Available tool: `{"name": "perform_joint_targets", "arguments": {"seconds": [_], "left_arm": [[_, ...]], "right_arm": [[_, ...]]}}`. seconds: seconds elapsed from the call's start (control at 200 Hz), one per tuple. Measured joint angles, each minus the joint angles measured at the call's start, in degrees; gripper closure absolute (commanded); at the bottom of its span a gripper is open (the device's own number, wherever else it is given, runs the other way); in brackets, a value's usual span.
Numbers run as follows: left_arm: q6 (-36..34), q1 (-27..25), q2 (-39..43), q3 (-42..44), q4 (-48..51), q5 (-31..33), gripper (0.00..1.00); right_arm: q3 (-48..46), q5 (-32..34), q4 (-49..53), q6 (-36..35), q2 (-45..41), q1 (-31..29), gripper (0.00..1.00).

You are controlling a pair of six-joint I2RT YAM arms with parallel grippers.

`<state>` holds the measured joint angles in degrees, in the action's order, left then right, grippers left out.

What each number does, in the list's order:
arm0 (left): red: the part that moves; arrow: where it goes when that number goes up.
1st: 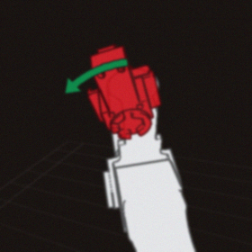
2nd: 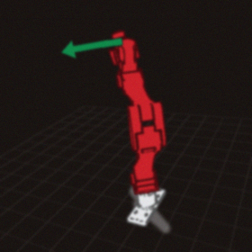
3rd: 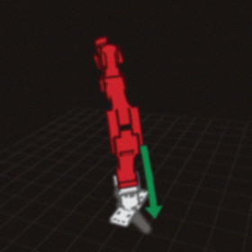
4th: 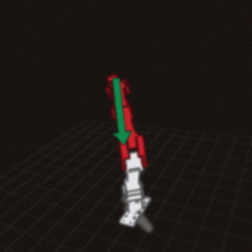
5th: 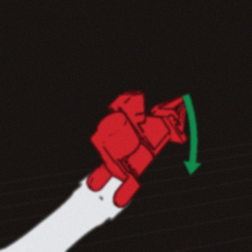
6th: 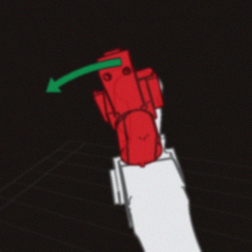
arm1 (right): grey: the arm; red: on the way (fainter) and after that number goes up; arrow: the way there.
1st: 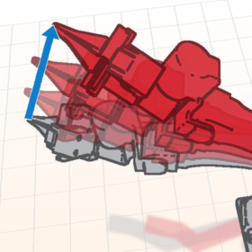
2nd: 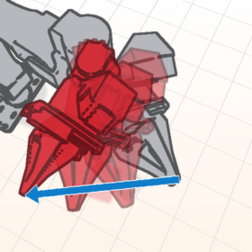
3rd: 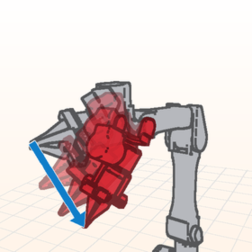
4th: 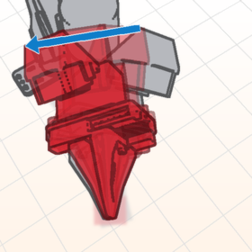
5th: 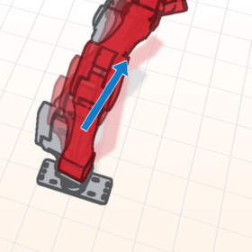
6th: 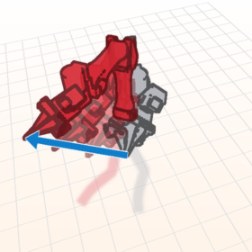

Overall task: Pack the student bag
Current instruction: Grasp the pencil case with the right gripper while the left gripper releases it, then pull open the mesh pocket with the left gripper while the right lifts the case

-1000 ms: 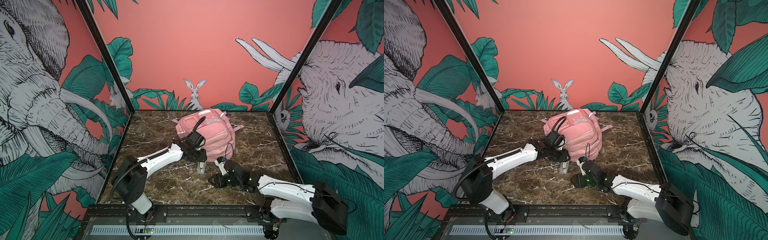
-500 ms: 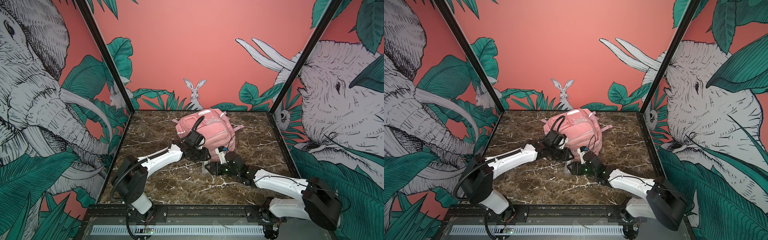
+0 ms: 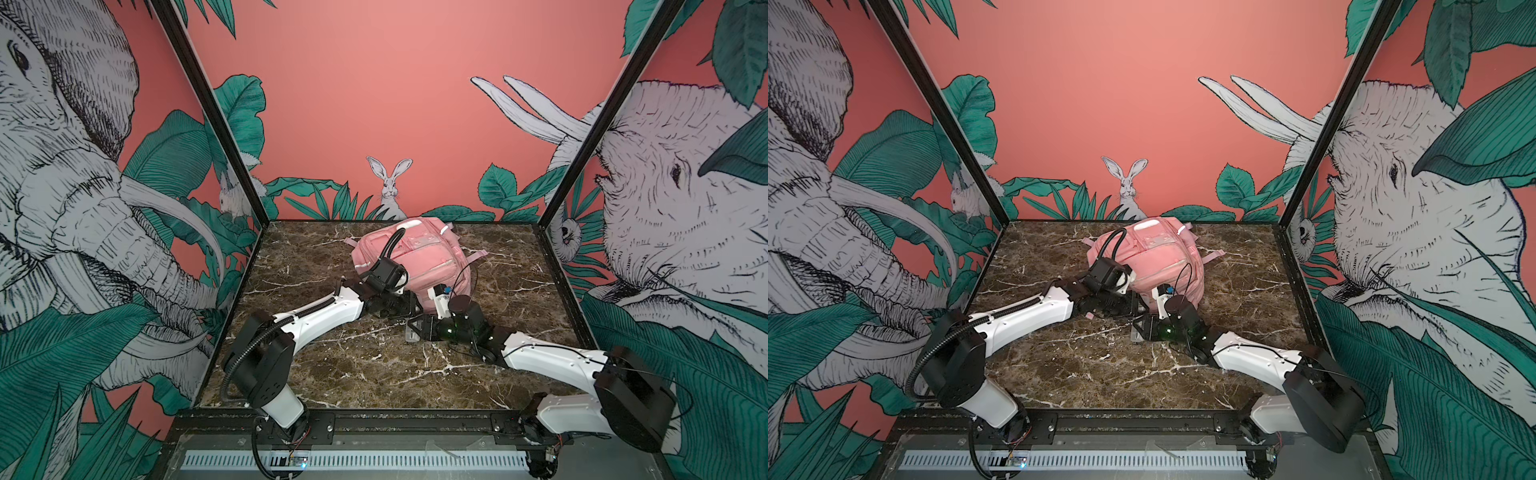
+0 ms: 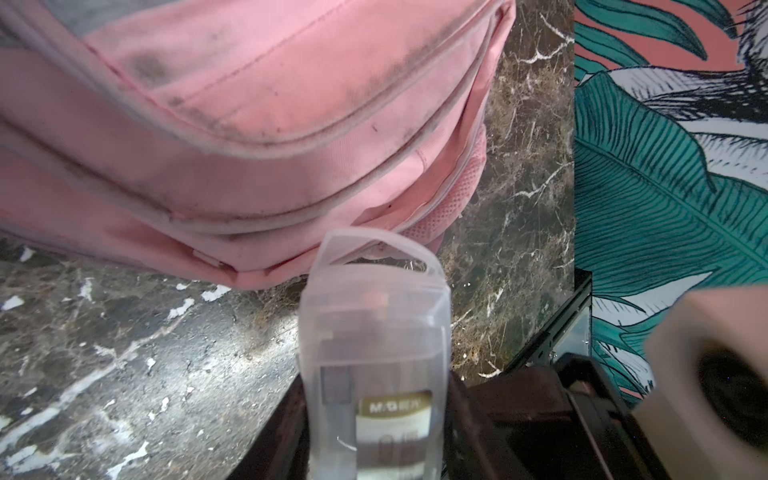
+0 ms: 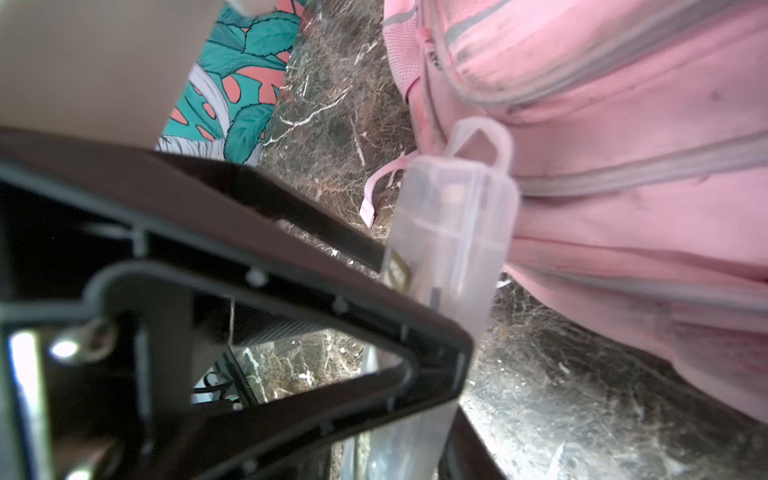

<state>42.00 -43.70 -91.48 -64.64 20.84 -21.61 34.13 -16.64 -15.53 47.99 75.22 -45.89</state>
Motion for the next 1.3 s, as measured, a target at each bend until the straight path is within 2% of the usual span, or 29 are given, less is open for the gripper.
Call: {"name": "perform_joint_targets", "arguments": {"seconds": [0.14,0.26,0.375,0.485,0.595,0.71,0.875,1.065,1.295], "left_arm": [[0.0,0.4,0.0,0.0,-0.4,-0.5,0.52],[0.0,0.7,0.0,0.0,-0.6,-0.9,0.47],[0.0,0.9,0.0,0.0,-0.6,-1.2,0.33],[-1.1,2.0,0.1,0.0,-0.3,-1.4,0.27],[-4.0,4.5,0.2,-1.5,2.7,-1.7,0.27],[-8.7,5.9,0.2,-7.5,6.8,0.1,0.27],[-14.5,8.7,-1.5,-16.5,11.2,4.9,0.29],[-21.1,8.7,-10.5,-27.9,15.9,9.2,0.38],[-30.1,5.4,-20.5,-38.8,23.1,17.8,0.39]], "right_arm": [[0.0,0.0,0.5,1.0,0.3,0.7,0.88],[0.0,-0.2,0.3,1.3,0.3,0.8,0.9],[0.3,-0.4,0.1,1.3,0.3,0.8,0.9],[0.9,-0.5,0.2,1.0,0.1,0.9,0.9],[1.2,-0.9,1.1,0.2,-0.7,1.3,0.9],[1.4,-1.6,3.1,-0.8,-3.1,2.7,0.9],[1.4,-2.1,9.2,-1.2,-8.5,9.9,0.91],[2.3,-4.1,14.4,-0.9,-11.1,18.1,0.92],[1.9,-8.1,14.3,3.1,-11.9,27.2,0.92]]}}
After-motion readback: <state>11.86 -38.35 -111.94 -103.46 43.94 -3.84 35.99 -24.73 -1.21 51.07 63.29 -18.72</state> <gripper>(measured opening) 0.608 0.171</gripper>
